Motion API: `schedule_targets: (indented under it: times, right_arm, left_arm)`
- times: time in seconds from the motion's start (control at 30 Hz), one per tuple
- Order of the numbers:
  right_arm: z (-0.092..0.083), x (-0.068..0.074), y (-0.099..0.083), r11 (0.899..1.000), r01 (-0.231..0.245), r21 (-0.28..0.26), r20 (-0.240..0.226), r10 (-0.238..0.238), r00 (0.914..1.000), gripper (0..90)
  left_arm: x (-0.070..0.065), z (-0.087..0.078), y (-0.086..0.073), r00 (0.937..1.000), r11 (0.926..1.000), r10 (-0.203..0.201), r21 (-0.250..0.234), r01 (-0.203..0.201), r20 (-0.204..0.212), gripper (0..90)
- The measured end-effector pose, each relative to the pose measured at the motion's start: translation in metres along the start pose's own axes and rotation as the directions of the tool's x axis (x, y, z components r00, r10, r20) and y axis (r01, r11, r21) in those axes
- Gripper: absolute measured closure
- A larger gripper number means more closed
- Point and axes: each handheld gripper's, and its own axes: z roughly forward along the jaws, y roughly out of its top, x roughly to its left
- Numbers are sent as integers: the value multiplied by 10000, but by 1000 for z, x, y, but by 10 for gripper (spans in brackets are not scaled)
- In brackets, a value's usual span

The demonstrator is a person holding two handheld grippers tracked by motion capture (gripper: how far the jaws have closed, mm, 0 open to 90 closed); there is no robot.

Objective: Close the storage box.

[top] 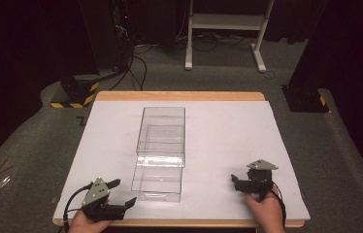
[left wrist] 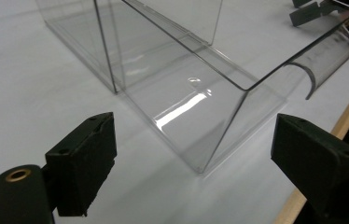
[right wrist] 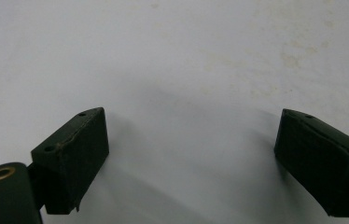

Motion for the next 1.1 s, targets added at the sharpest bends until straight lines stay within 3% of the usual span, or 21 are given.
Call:
schedule_targets:
  times: [0.2,0.57,0.73,1.1]
  right_arm:
    - [0,0,0,10000,5,0,5,-5,10000,101]
    - [0,0,0,10000,34,-8,15,-34,10000,103]
    - [0,0,0,10000,37,-9,15,-37,10000,104]
    - [0,0,0,10000,44,-12,22,-44,10000,105]
  left_arm:
    - [-4,6,1,9996,9999,-114,-45,115,259,146]
    - [-10,24,1,9984,9996,8,281,-24,566,150]
    - [-14,28,2,9992,9994,221,260,-230,345,180]
    - [-14,32,1,9997,9998,41,171,-45,230,262]
